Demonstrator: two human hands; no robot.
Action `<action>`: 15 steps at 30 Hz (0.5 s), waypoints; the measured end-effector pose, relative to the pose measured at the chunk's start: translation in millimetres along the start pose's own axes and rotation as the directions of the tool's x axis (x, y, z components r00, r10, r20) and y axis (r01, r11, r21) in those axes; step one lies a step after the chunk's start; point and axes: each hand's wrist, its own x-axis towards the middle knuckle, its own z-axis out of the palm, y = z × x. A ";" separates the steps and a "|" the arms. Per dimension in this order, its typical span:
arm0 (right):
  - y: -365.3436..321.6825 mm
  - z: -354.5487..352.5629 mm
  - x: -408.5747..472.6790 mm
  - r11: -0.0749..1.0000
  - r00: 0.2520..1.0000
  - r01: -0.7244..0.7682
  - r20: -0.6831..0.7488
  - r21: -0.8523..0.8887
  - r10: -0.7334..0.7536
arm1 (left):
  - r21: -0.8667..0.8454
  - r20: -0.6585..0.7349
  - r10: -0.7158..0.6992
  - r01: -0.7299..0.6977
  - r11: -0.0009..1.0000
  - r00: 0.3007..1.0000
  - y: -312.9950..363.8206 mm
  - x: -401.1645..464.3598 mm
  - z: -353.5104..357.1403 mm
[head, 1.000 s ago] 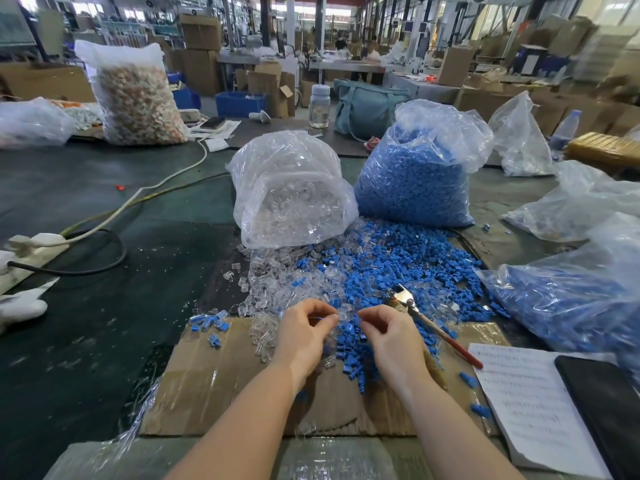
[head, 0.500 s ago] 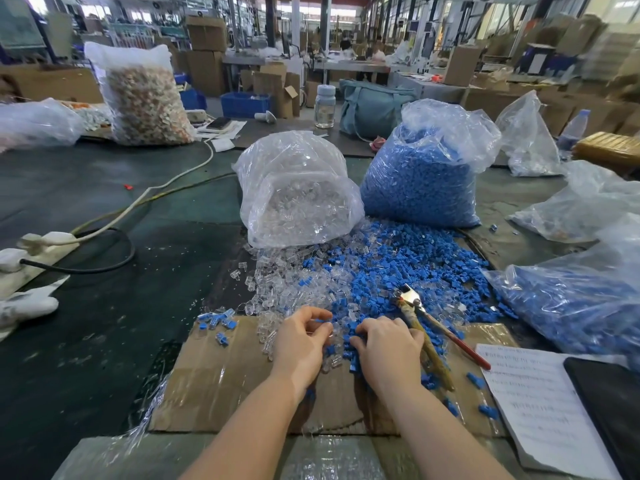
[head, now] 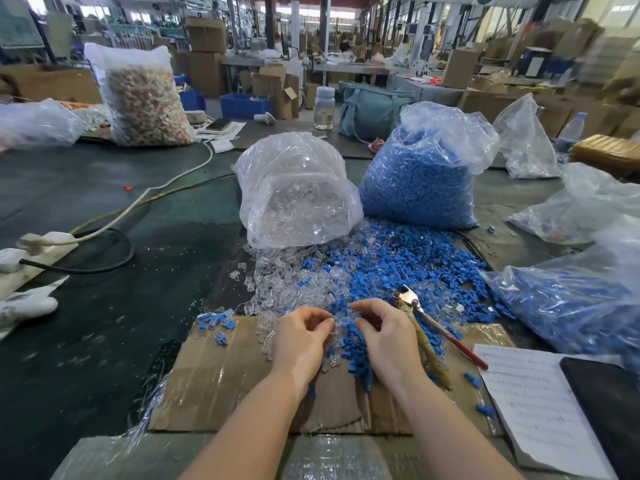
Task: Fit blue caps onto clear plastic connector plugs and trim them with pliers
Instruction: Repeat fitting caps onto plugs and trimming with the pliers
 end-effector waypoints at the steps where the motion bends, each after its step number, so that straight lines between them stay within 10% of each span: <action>1: -1.4 -0.3 0.6 0.999 1.000 -0.013 -0.011 0.050 0.013 | -0.014 0.000 -0.006 0.006 1.000 1.000 1.0 -0.5 0.7; 15: -6.6 0.5 -0.6 0.981 0.996 0.071 -0.039 -0.178 -0.079 | -0.109 -0.026 -0.035 0.032 0.994 0.999 12.1 -0.6 1.5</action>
